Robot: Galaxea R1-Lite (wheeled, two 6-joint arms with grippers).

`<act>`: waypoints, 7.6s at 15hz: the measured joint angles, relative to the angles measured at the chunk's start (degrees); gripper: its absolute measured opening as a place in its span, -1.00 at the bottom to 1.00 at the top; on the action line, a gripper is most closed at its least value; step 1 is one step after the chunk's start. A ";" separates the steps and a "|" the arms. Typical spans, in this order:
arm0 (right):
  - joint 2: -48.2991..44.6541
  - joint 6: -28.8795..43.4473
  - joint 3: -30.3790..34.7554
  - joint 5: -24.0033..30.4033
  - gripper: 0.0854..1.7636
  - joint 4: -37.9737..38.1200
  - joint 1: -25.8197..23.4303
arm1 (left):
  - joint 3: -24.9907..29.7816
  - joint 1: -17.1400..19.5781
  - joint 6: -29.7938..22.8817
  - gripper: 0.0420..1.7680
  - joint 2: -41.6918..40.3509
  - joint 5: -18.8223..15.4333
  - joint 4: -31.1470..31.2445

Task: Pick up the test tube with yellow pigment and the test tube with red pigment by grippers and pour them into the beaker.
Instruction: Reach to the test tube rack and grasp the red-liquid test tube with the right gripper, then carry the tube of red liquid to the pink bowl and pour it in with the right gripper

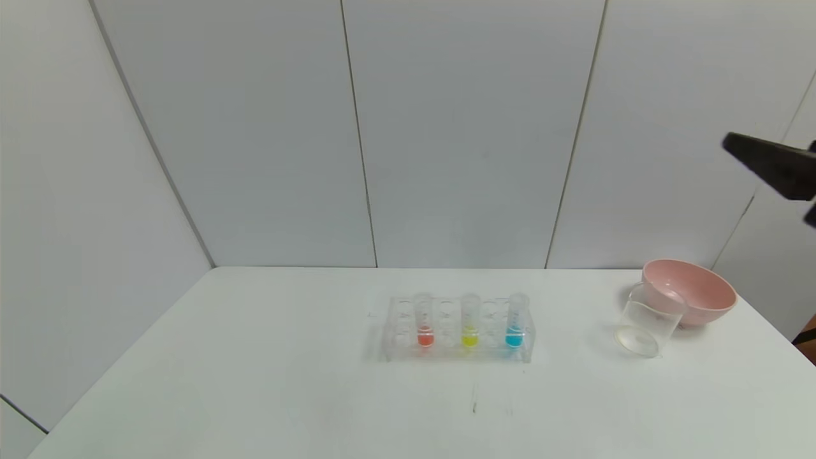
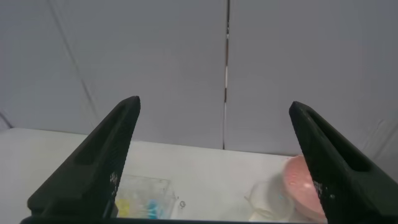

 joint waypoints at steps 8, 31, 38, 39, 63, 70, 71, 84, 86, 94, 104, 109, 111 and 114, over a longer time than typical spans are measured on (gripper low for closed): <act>24.28 1.40 2.80 -29.93 0.94 -27.23 33.99 | 0.00 0.00 0.02 1.00 0.00 0.00 0.00; 68.77 4.96 -12.00 -24.04 0.94 -45.93 30.03 | 0.00 0.00 0.00 1.00 0.00 0.00 0.00; 71.47 4.94 -17.94 -22.02 0.94 -41.25 27.70 | 0.00 0.00 0.00 1.00 0.00 0.00 0.00; 71.72 4.94 -19.15 -22.02 0.94 -40.48 27.62 | 0.00 0.00 0.00 1.00 0.00 0.00 0.00; 68.74 4.72 -24.34 -15.96 -0.48 -36.38 26.43 | 0.00 0.00 0.00 1.00 0.00 0.00 0.00; 58.49 4.72 -23.87 -14.97 -0.48 -33.54 26.66 | 0.00 0.00 0.00 1.00 0.00 0.00 0.00; 57.22 4.63 -23.63 -15.66 -0.48 -33.60 26.65 | 0.00 0.00 0.00 1.00 0.00 0.00 0.00; 36.63 -5.86 -3.91 -7.95 -0.48 -40.33 -0.38 | 0.00 0.00 0.00 1.00 0.00 0.00 0.00; 34.15 -6.72 0.63 0.60 -0.48 -42.24 -8.07 | 0.00 0.00 0.00 1.00 0.00 0.00 0.00; 31.03 -10.59 11.06 35.73 -0.48 -45.31 -40.59 | 0.00 0.00 0.00 1.00 0.00 0.00 0.00; 38.17 -43.50 12.62 48.87 -0.48 -45.19 -47.92 | 0.00 0.00 0.02 1.00 0.00 0.00 0.00; 40.07 -55.74 12.74 49.49 -0.48 -45.20 -46.35 | 0.00 0.00 0.00 1.00 0.00 0.00 0.00; 40.33 -57.71 12.68 50.29 -0.48 -45.25 -45.67 | 0.00 0.00 0.00 1.00 0.00 0.00 0.00; 40.48 -63.03 12.21 50.41 -0.48 -45.28 -44.45 | 0.00 0.00 0.00 1.00 0.00 0.00 0.00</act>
